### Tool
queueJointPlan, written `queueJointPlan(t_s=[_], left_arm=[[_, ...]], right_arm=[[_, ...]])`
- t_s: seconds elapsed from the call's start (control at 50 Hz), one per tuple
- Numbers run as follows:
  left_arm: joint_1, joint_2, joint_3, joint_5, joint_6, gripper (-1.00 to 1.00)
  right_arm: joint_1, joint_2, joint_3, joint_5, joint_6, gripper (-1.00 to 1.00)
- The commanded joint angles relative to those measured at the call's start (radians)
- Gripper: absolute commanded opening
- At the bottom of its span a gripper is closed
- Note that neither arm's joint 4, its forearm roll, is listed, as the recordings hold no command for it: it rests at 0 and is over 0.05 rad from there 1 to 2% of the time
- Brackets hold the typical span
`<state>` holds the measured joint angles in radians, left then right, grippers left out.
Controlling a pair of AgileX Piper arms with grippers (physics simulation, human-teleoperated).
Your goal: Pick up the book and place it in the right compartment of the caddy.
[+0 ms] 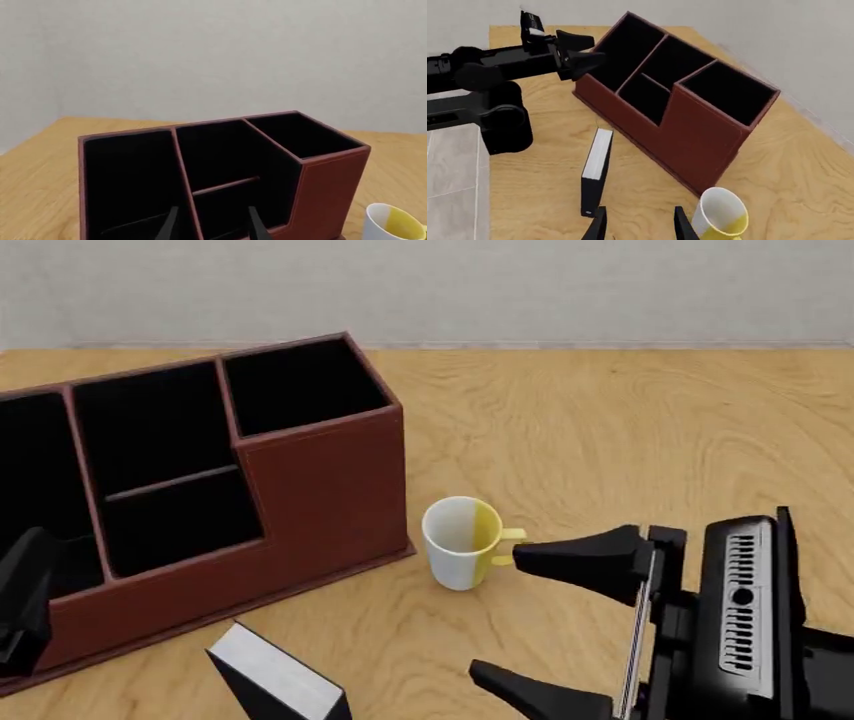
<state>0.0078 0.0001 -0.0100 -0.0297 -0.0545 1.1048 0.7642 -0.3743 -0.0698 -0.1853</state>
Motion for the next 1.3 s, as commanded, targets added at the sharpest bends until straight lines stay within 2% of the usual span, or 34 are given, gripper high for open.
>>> queueJointPlan(t_s=[0.02,0.06,0.4,0.8,1.3], left_arm=[[0.009,0.0,0.004,-0.005,-0.004,1.0],[0.012,0.0,0.006,-0.006,-0.006,1.0],[0.024,0.0,0.008,-0.009,-0.01,1.0],[0.042,0.0,0.009,-0.007,-0.015,1.0],[0.059,0.0,0.009,-0.002,-0.015,1.0]], right_arm=[[0.119,0.188,-0.052,-0.108,0.011,1.0],[0.15,0.241,-0.069,-0.134,0.019,1.0],[0.237,0.423,-0.112,-0.235,0.069,1.0],[0.193,0.553,-0.097,-0.326,0.103,1.0],[0.21,0.692,-0.116,-0.409,0.156,1.0]])
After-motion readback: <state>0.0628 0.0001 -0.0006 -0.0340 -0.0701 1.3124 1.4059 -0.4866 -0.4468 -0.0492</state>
